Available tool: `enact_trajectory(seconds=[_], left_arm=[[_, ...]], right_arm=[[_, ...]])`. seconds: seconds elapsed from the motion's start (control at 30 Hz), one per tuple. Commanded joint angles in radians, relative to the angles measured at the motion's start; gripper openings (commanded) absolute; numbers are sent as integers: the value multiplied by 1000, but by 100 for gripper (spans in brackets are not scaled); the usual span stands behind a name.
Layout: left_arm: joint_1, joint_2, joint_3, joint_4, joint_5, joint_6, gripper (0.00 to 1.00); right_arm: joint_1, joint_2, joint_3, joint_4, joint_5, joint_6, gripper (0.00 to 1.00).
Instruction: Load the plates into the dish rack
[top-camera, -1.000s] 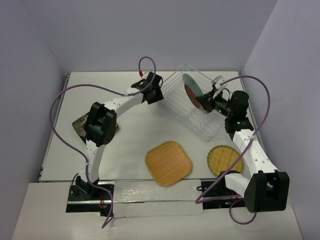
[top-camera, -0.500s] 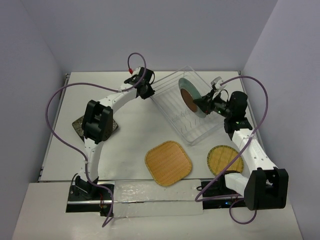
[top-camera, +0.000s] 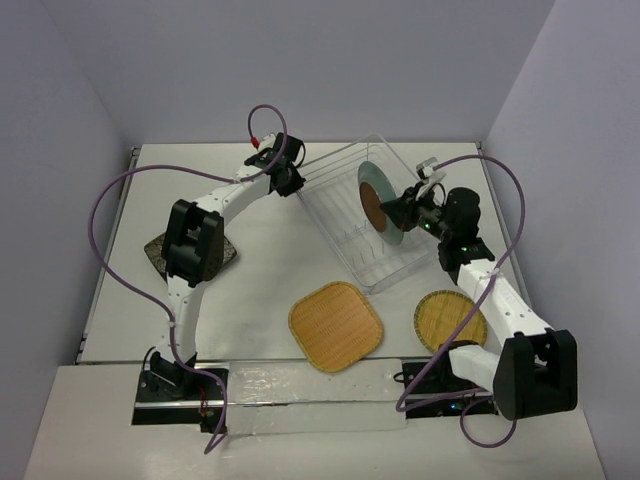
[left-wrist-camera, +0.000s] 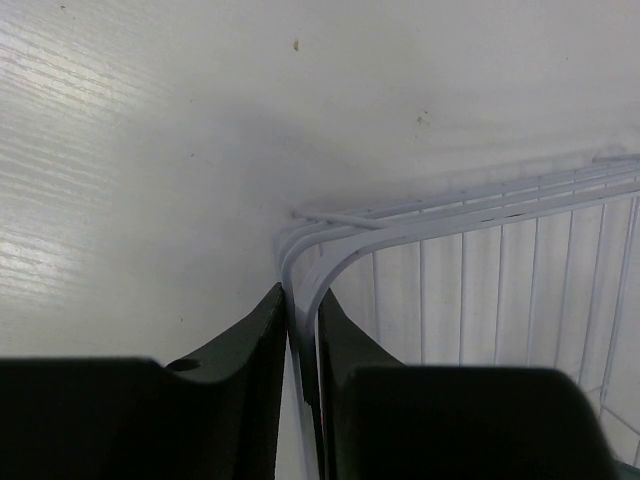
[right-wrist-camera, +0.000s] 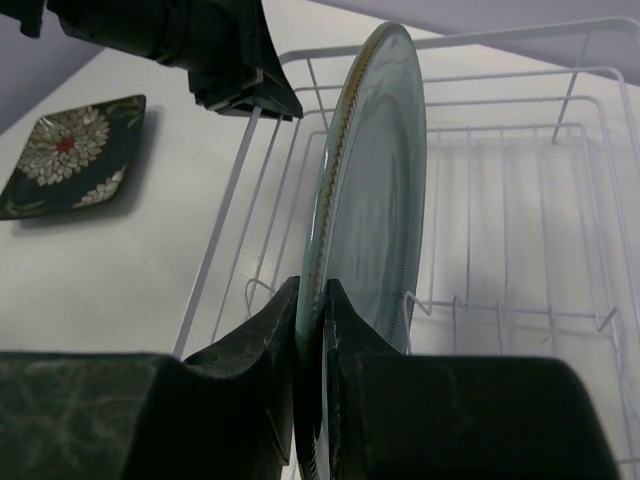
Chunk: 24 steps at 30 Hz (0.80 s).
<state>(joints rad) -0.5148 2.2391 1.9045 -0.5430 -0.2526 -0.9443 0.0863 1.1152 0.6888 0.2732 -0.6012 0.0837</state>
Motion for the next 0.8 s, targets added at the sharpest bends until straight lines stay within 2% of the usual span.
enact_trajectory(seconds=[0.0,0.27,0.5,0.77], left_arm=[[1,-6,26,26,2,1,12],[1,-21,-2,24,-13,-16,8],[1,-25,-11,34,-3,-20,8],[10,-4,10,54,-4,-41,7]], right_arm=[[74,-42,21,112,171,-29,0],[84,-76,110,95,156,-26,0],[84,-62,42,62,184,-39,0],[82,2,-3,89,145,-73,0]])
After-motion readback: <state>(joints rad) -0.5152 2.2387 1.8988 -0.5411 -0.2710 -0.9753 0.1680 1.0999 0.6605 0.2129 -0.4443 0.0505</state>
